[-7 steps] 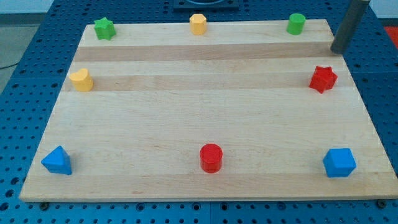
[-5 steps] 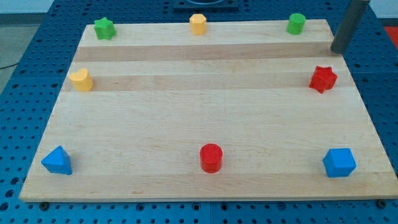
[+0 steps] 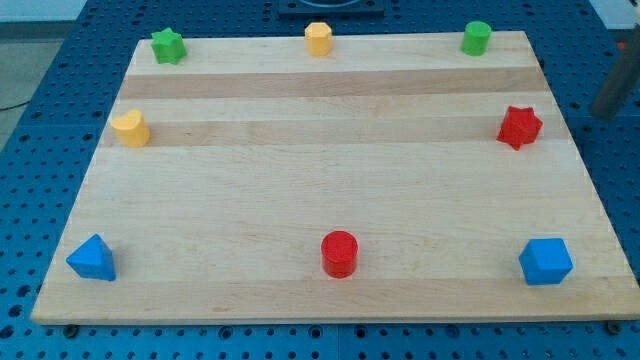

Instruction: Move the red star towards the center

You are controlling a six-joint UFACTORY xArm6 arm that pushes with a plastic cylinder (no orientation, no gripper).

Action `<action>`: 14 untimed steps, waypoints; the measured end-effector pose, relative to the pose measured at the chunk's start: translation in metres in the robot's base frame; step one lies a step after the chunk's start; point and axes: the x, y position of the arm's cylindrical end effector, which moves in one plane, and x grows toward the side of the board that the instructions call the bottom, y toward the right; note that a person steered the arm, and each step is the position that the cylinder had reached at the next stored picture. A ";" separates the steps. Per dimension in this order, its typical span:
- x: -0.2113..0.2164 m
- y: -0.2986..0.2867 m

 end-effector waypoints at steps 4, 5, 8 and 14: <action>0.087 0.000; 0.095 0.000; 0.026 -0.071; -0.062 -0.210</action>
